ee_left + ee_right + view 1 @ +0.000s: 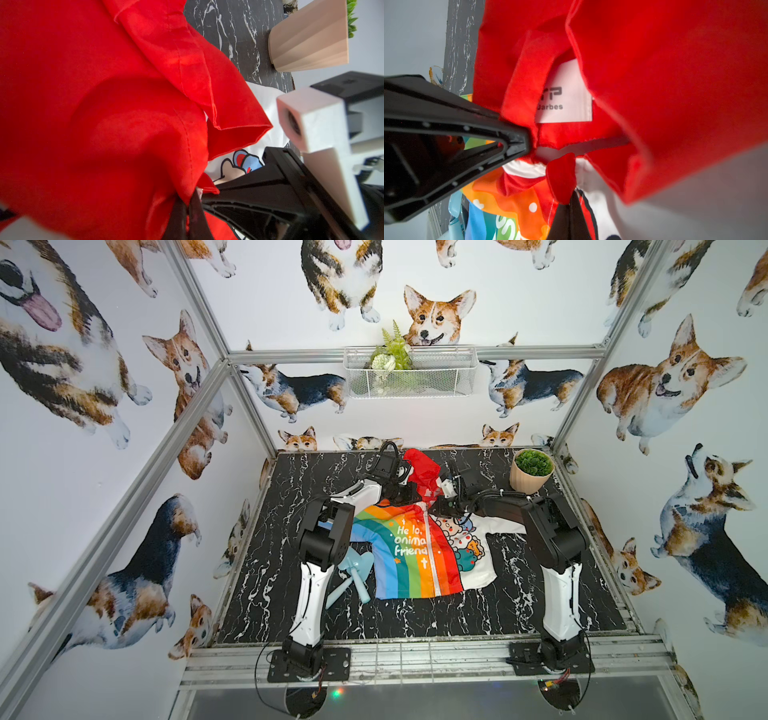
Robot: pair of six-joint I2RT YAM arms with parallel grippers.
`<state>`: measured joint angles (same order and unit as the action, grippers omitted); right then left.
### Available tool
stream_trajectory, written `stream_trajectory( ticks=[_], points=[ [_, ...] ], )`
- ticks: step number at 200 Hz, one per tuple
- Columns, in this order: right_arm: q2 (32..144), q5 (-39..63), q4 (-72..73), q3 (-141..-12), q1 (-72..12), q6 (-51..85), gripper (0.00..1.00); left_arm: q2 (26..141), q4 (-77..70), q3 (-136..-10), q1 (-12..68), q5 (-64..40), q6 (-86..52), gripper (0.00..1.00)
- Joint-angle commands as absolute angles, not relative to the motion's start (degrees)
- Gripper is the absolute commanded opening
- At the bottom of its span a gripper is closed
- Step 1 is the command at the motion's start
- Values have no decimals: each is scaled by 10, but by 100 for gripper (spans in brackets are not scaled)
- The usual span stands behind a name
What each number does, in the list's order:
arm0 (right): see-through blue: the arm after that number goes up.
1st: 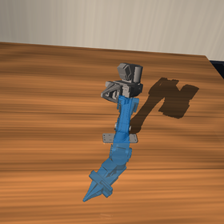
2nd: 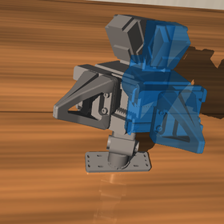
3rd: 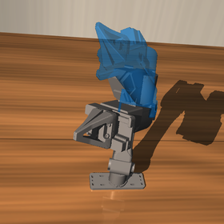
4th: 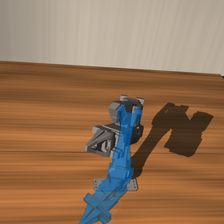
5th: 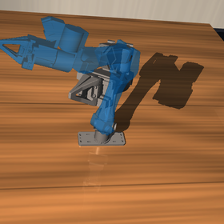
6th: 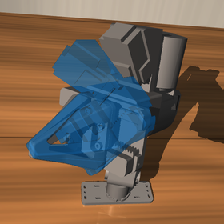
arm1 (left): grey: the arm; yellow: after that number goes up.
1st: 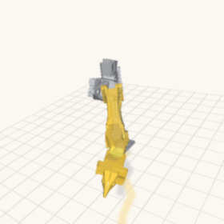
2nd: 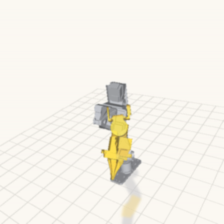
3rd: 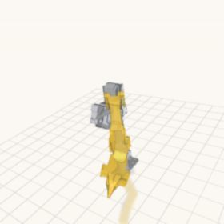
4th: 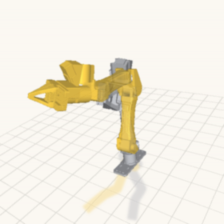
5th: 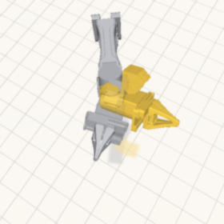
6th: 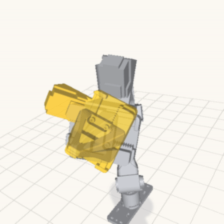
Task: Unzip the jacket
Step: Unzip the zipper on the jacket.
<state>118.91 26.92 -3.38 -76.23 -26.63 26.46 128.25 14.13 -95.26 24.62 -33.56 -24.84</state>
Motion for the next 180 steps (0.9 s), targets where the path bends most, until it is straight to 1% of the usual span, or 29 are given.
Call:
stream_trajectory(
  ticks=[1,41,61,76,82,92,107,133,145,152,160,180],
  points=[
    [1179,263,-41,-760,-268,250,0,1285,141,-957,247,-342,-247,0],
    [1186,267,-37,-759,-268,255,0,1288,141,-959,246,-345,-248,0],
    [1190,267,-36,-761,-269,260,15,1289,143,-962,246,-345,-247,0],
    [1190,261,-36,-759,-269,262,23,1288,143,-962,246,-346,-247,0],
    [1188,258,-35,-758,-268,263,25,1285,142,-960,246,-345,-246,6],
    [1183,253,-35,-754,-269,264,26,1279,140,-956,246,-343,-245,17],
    [1169,238,-33,-743,-268,265,26,1268,135,-950,247,-340,-242,31],
    [1143,219,-21,-715,-266,269,26,1242,116,-927,246,-331,-237,61],
    [1139,222,-20,-711,-263,270,25,1226,104,-912,246,-326,-232,72],
    [1138,224,-20,-709,-262,272,25,1218,100,-906,246,-322,-228,76],
    [1137,223,-19,-707,-262,271,25,1205,100,-896,247,-314,-223,78],
    [1135,223,-17,-702,-258,276,24,1179,118,-877,252,-278,-205,78]
  ],
)
